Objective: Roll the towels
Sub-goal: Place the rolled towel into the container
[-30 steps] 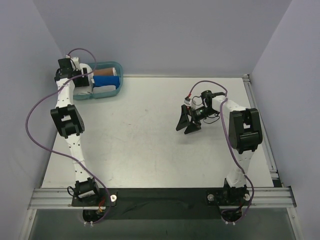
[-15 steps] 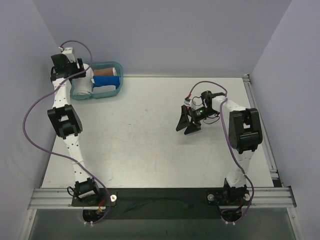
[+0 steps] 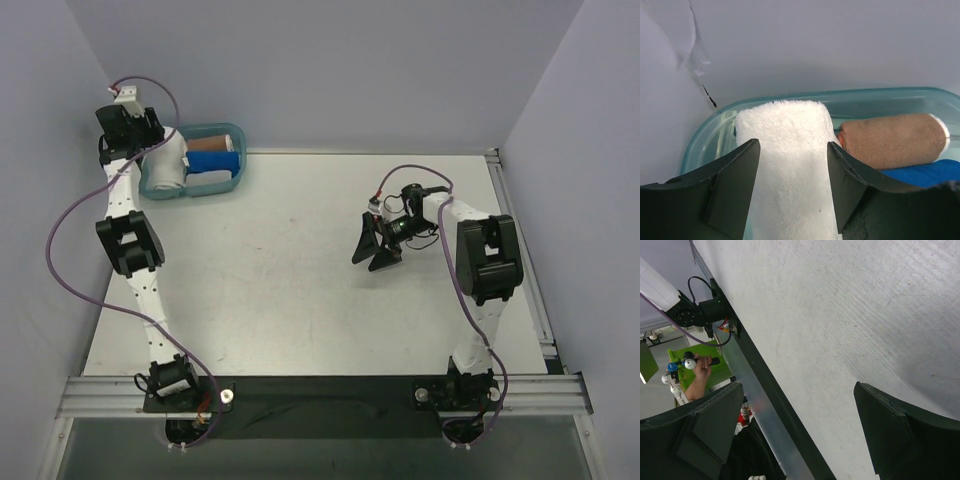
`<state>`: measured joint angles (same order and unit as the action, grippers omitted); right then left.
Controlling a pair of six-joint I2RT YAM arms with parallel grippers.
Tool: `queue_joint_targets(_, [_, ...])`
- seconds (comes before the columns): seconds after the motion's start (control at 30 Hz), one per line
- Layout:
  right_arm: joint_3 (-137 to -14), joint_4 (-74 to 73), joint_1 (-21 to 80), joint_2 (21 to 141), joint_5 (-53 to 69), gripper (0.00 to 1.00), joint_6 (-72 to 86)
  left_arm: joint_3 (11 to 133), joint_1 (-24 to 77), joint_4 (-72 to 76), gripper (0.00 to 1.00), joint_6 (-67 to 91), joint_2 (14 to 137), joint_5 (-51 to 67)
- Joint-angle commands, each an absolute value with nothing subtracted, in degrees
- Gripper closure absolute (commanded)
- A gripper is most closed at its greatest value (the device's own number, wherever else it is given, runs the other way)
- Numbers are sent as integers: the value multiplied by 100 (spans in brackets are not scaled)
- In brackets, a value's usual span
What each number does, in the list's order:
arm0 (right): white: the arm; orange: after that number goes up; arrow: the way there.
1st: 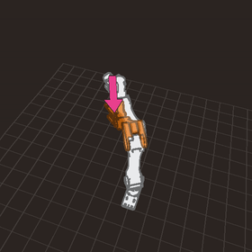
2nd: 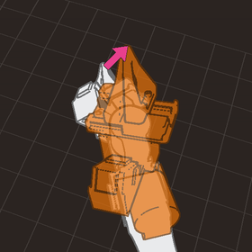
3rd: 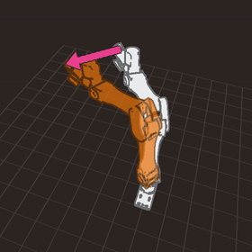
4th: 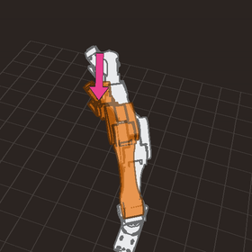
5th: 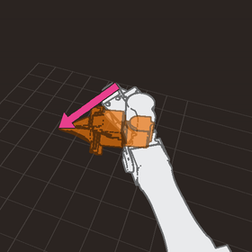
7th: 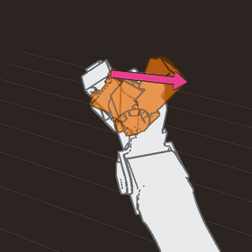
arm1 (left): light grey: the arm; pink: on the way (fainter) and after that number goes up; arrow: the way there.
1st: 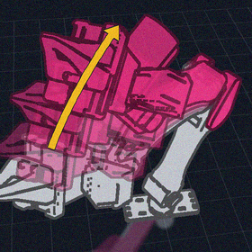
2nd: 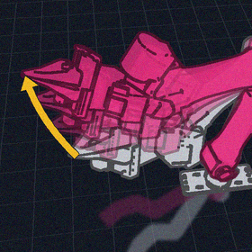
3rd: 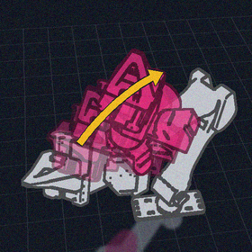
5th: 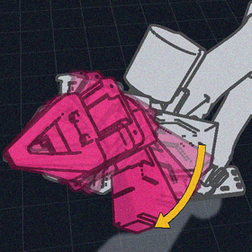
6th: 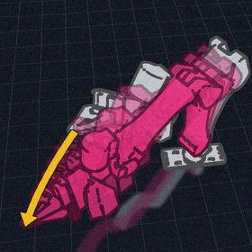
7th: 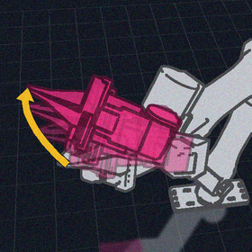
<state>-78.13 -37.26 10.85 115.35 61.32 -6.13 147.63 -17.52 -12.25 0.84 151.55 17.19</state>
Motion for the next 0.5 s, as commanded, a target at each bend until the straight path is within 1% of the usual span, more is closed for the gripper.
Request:
queue_joint_targets(0.0, [-7752, -3911, 1090, 11593, 6188, 0, -694, 15055, -1723, -1028, 34, 26, 15538, 1644])
queue_joint_targets(0.17, [-7778, -3911, 1090, 11645, 6144, 0, -668, 15073, -1696, -1265, 35, -272, 15741, 1539])
queue_joint_targets(0.33, [-7770, -3911, 1099, 11646, 6126, 0, -668, 15012, -1600, -1845, 35, -702, 15829, 1319])
queue_joint_targets(0.47, [-7726, -3920, 1099, 11584, 6082, 0, -677, 14915, -1608, -1934, 33, -607, 15803, 1344])
